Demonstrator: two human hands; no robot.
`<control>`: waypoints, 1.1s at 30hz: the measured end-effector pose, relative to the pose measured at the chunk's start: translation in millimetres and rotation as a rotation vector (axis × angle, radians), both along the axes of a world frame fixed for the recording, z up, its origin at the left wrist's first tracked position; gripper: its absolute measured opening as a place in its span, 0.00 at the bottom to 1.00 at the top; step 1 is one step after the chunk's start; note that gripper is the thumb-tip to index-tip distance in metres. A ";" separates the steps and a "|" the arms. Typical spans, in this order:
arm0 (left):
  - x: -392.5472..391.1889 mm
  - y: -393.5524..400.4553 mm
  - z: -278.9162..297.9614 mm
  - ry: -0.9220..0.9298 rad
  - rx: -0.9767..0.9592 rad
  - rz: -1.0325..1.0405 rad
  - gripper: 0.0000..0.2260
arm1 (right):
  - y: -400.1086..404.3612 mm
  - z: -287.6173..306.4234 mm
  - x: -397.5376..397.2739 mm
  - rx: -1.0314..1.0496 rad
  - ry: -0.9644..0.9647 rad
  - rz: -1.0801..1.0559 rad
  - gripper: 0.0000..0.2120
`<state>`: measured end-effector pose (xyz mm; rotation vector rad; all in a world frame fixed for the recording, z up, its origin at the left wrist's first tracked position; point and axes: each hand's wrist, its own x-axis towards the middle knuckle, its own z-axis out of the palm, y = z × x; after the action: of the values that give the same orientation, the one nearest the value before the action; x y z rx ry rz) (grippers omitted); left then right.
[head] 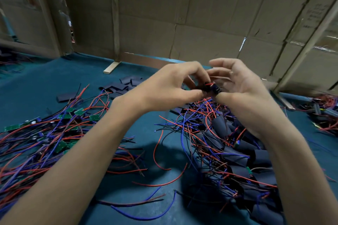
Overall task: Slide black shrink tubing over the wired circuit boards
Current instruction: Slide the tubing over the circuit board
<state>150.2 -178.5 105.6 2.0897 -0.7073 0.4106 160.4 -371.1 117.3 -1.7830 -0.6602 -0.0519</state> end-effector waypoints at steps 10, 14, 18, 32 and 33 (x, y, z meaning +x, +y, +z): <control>4.7 10.6 -1.7 -0.032 -0.071 0.035 0.15 | -18.7 4.6 5.8 0.236 0.360 0.081 0.15; 5.4 15.6 -0.8 -0.074 -0.027 0.065 0.18 | -21.3 6.9 5.1 0.260 0.375 0.165 0.12; 3.6 16.9 1.3 -0.113 0.048 0.065 0.19 | -17.5 5.7 4.1 0.236 0.330 0.109 0.12; 0.6 3.2 1.9 -0.322 0.352 0.079 0.15 | -8.0 0.1 2.9 0.054 0.124 -0.057 0.11; 1.7 2.4 0.4 -0.314 0.351 0.086 0.15 | -8.1 -0.6 3.6 0.094 0.171 -0.049 0.12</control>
<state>151.9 -176.1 106.0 2.4200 -0.9283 0.7161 164.0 -379.2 116.7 -1.6918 -0.4833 0.0357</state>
